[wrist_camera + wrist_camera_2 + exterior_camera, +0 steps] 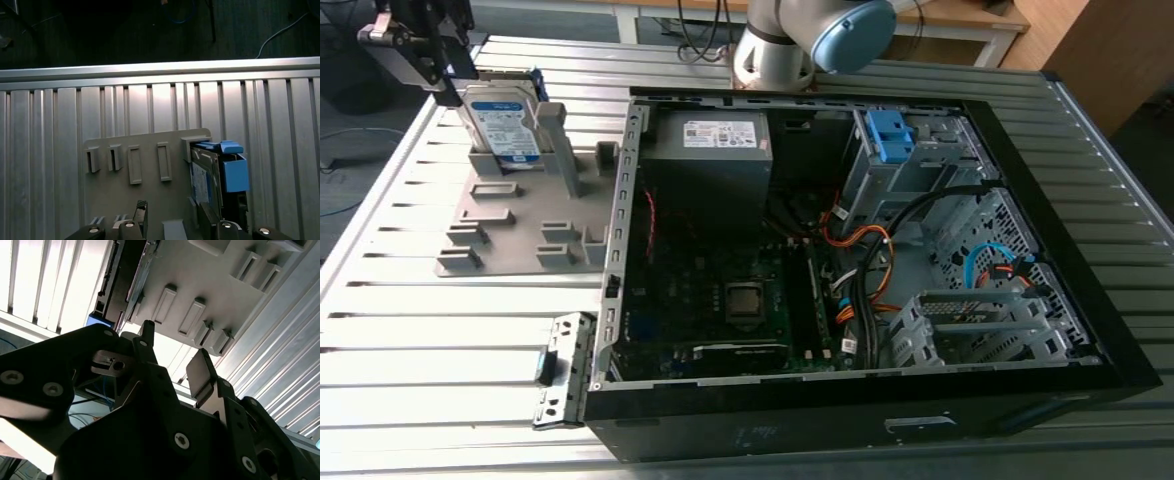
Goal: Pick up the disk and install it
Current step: 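Pick up the disk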
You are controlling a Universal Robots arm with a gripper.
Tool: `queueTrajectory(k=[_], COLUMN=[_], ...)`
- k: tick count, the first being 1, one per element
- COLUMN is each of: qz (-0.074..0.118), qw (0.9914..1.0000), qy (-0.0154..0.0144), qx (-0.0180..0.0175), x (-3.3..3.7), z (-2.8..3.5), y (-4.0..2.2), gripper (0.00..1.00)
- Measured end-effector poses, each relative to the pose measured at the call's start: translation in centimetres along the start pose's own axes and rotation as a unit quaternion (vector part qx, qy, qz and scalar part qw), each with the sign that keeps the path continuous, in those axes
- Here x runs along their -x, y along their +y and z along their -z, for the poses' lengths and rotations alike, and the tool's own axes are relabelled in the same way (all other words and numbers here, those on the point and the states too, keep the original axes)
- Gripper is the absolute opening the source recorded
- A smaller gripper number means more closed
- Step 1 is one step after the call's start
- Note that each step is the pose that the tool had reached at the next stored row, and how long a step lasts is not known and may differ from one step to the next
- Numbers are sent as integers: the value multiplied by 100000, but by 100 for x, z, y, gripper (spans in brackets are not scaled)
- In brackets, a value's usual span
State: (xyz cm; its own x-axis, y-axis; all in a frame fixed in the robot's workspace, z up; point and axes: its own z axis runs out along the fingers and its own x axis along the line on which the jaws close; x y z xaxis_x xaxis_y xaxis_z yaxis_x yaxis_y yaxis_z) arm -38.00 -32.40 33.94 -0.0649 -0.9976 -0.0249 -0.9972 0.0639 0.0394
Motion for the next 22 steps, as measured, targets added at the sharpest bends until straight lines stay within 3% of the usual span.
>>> queueTrajectory(k=[22], qz=[-1], qw=[100000], qy=[-2], qx=[-1], x=[100], z=[-13], y=[7], gripper=[53])
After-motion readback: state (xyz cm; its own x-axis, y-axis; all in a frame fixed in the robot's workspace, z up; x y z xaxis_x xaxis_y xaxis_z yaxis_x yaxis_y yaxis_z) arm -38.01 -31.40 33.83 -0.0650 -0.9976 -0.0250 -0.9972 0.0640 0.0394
